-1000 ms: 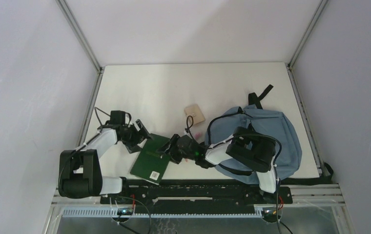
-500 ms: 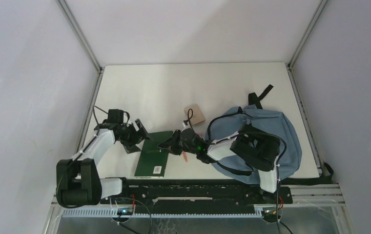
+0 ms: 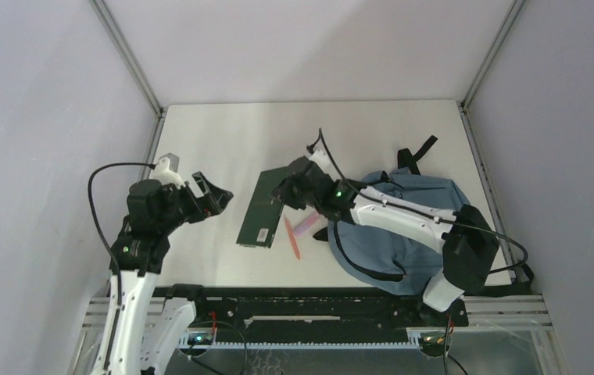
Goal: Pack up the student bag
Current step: Pick up the book from the center of the board.
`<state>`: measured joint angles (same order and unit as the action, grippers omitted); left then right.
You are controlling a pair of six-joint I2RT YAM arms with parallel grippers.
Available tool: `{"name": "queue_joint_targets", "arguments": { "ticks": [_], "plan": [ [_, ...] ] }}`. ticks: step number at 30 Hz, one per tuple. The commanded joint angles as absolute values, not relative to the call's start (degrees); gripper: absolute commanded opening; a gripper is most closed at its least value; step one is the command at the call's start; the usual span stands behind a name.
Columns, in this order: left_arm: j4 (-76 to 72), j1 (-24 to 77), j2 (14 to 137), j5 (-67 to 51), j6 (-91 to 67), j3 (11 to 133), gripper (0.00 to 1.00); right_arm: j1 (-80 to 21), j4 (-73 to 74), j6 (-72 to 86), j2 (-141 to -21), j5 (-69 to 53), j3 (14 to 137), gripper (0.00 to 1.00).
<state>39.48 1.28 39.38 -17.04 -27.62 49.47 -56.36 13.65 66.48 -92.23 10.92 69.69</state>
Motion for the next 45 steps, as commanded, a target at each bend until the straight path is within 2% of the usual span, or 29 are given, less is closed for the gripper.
{"name": "queue_joint_targets", "arguments": {
  "ticks": [1,6,15,19,25,31,35,45],
  "plan": [
    [38.2,7.6,34.4,-15.0,-23.0,50.6,0.93,-54.1,34.2,61.6,-91.9,17.7,81.9,0.0],
    [38.2,13.1,30.0,-12.7,-19.4,49.1,0.95,-53.1,51.0,65.0,-98.0,21.7,96.5,0.0],
    [40.6,27.8,31.5,-6.9,-14.8,51.9,0.98,-52.8,57.3,69.7,-102.5,20.3,106.1,0.0],
    [40.4,37.5,33.6,-2.2,-14.1,52.3,1.0,-52.4,57.5,70.0,-103.1,18.4,107.6,0.0],
    [38.3,52.0,39.3,12.3,-13.8,52.9,1.0,-52.3,56.6,70.1,-103.3,16.9,107.4,0.0],
    [34.8,58.5,45.8,22.1,-13.6,53.0,1.0,-52.0,56.8,69.8,-103.2,15.3,107.3,0.0],
    [31.8,59.7,48.3,25.4,-13.6,52.6,0.95,-51.9,56.9,70.0,-102.6,14.8,106.5,0.0],
    [29.8,61.2,52.4,29.8,-13.2,53.1,0.66,-51.6,55.6,70.6,-101.8,13.5,103.9,0.0]
  ]
}}
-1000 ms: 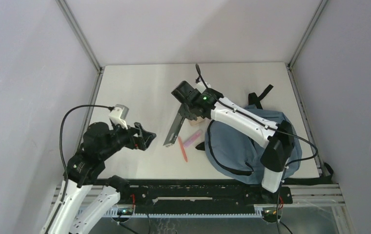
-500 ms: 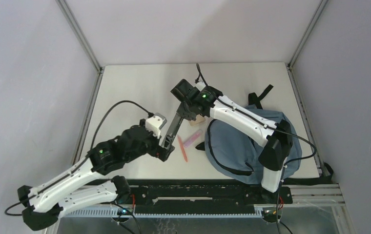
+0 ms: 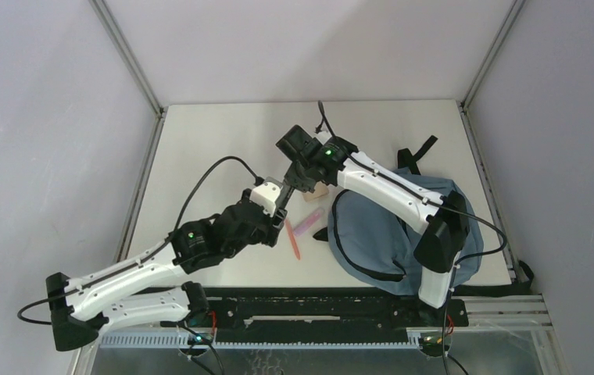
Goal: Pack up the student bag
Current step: Pick up the book from the center of the board.
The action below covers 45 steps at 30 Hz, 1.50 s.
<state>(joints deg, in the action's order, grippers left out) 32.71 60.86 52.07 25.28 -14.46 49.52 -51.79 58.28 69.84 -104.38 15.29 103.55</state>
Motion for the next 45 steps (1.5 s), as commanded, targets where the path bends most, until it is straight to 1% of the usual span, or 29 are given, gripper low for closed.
{"name": "queue_joint_targets", "arguments": {
  "ticks": [1,4,5,7,10,12,14,15,16,17,18,19,20,22,23,28,31,34,37,39,41,45],
  "plan": [
    [29.8,61.3,52.5,30.0,-13.2,53.2,0.62,-51.6,55.4,70.7,-101.8,13.3,103.8,0.0],
    [29.8,61.5,52.5,30.7,-13.0,53.2,0.5,-51.3,55.0,70.7,-101.9,12.4,103.5,0.0],
    [29.8,61.6,52.5,31.0,-13.1,53.2,0.43,-51.2,54.6,70.4,-101.9,12.1,103.3,0.0],
    [30.1,61.6,52.5,31.8,-13.6,53.4,0.23,-51.1,53.5,69.9,-101.7,11.5,102.9,0.0],
    [30.8,61.6,52.1,32.9,-14.2,53.4,0.07,-50.5,50.7,69.3,-101.4,9.2,101.0,0.0],
    [31.3,61.6,51.7,34.4,-14.3,53.4,0.0,-49.7,48.6,68.1,-101.0,6.0,99.1,0.0],
    [32.0,61.6,51.0,35.3,-14.1,53.3,0.0,-48.9,46.7,65.5,-100.9,3.2,98.0,0.09],
    [32.3,61.6,50.7,35.8,-13.7,53.2,0.0,-48.7,45.7,64.1,-100.7,2.5,97.5,0.15],
    [32.7,61.6,50.3,36.3,-13.5,53.2,0.0,-48.7,44.0,62.0,-100.1,1.6,96.8,0.26],
    [33.3,61.6,49.9,36.6,-13.2,53.2,0.0,-48.9,42.5,58.7,-99.5,1.1,96.3,0.48],
    [34.0,61.6,49.6,37.0,-13.2,53.2,0.0,-49.1,42.2,57.0,-98.7,1.5,96.1,0.77],
    [34.7,61.5,49.2,37.5,-13.2,53.3,0.0,-49.4,42.0,55.4,-97.3,2.6,96.0,0.95],
    [35.3,61.3,48.8,37.9,-13.5,53.3,0.0,-49.5,41.5,53.8,-95.9,3.3,95.4,0.99],
    [37.0,60.2,47.4,37.8,-15.3,53.9,0.0,-49.2,37.9,51.1,-91.8,3.0,92.1,1.0],
    [37.4,59.0,46.5,35.9,-16.4,54.1,0.0,-48.6,35.7,50.3,-89.3,2.6,89.8,1.0],
    [39.4,50.1,40.9,18.5,-17.9,55.1,0.0,-45.9,18.5,44.2,-74.1,-2.5,73.9,1.0],
    [42.3,44.8,38.7,8.0,-17.6,57.4,0.0,-44.4,13.8,40.9,-67.8,-2.9,67.0,1.0],
    [45.4,39.1,38.5,-4.7,-17.0,59.8,0.0,-42.4,9.1,37.7,-64.5,-8.2,61.8,1.0],
    [46.0,36.0,38.3,-16.9,-16.6,60.8,0.0,-41.1,1.8,35.6,-62.4,-14.9,56.0,1.0],
    [46.0,35.1,37.8,-21.8,-16.9,60.6,0.0,-40.9,-3.6,34.8,-61.2,-19.0,52.5,1.0],
    [45.6,34.9,36.9,-23.9,-16.9,60.1,0.0,-40.8,-7.6,33.6,-60.0,-21.8,49.4,1.0],
    [45.4,34.6,35.8,-28.2,-16.5,59.8,0.0,-40.8,-9.8,30.3,-57.7,-22.0,46.3,1.0]
  ]
}}
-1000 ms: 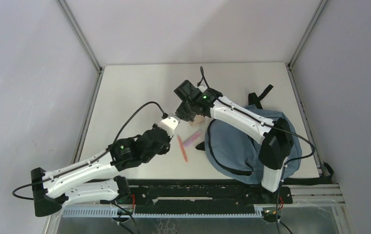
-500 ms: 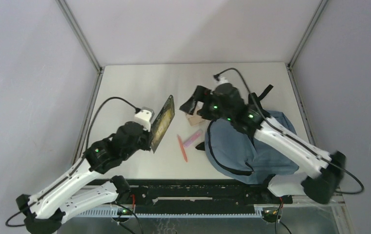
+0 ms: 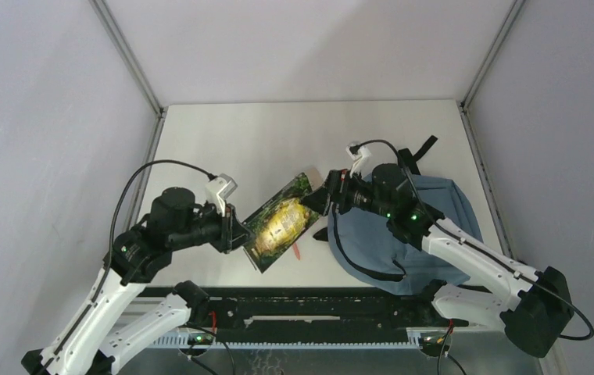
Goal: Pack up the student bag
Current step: Pick up the book from the center of the board.
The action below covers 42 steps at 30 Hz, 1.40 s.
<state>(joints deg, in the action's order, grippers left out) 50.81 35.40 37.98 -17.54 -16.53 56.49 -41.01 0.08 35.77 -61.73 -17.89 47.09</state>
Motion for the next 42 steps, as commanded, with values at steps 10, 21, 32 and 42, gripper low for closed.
{"name": "queue_joint_targets", "arguments": {
  "ticks": [10,21,32,42],
  "plan": [
    [44.3,34.2,37.1,-37.1,-14.0,59.3,0.0,-35.8,-3.9,19.9,-55.7,-47.0,46.0,1.0],
    [40.1,34.2,37.9,-41.9,-13.7,60.5,0.0,-34.3,-1.6,15.5,-55.8,-69.9,45.0,0.96],
    [38.5,34.0,42.4,-41.4,-11.9,62.4,0.0,-35.2,-4.1,17.2,-57.8,-75.9,44.5,0.43],
    [38.1,32.1,41.5,-30.5,-13.0,63.1,0.99,-31.6,-13.2,34.1,-56.2,-62.2,43.2,0.0]
  ]
}}
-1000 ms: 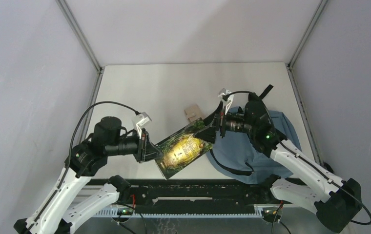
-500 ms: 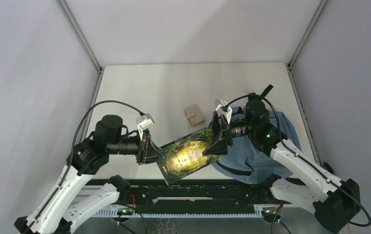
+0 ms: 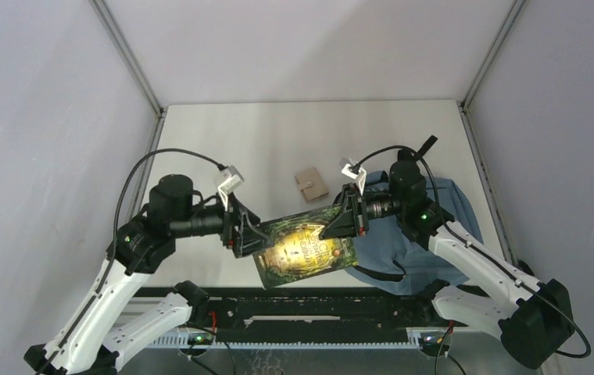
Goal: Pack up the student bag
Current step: Pick up the book from the center of the board.
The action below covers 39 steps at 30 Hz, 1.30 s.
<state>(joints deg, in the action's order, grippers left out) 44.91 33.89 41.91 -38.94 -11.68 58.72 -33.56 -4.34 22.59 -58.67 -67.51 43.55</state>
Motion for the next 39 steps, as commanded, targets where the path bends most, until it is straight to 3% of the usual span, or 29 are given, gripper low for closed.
{"name": "queue_joint_targets", "arguments": {
  "ticks": [1,7,11,17,30,32,35,36,39],
  "plan": [
    [37.9,31.5,41.2,-30.4,-13.5,62.8,1.0,-31.0,-15.0,35.9,-55.6,-61.4,42.9,0.0],
    [36.1,23.3,40.7,-30.5,-18.6,60.1,1.0,-26.1,-16.3,48.0,-52.5,-50.5,42.7,0.0],
    [26.5,16.7,38.8,-39.2,-26.4,53.4,1.0,-25.4,-15.5,51.5,-52.5,-47.2,42.5,0.0],
    [15.5,15.6,40.0,-47.6,-34.1,44.2,1.0,-25.0,-21.5,55.1,-56.4,-50.1,42.0,0.0],
    [4.2,15.6,42.3,-54.6,-40.4,38.5,0.95,-29.1,-37.2,63.9,-67.6,-54.5,41.7,0.0],
    [2.7,15.6,42.4,-55.7,-41.6,38.2,0.88,-29.3,-36.1,64.1,-68.7,-53.7,41.7,0.0],
    [1.2,15.6,41.9,-55.9,-43.1,37.9,0.64,-29.6,-37.1,64.4,-70.1,-53.3,41.7,0.0],
    [1.4,15.7,41.8,-55.4,-43.2,37.8,0.53,-29.7,-37.8,64.8,-70.6,-53.3,41.7,0.0],
    [6.8,15.6,42.7,-51.8,-40.2,38.7,0.05,-29.6,-37.5,64.8,-71.8,-52.8,41.9,0.0]
  ]
}}
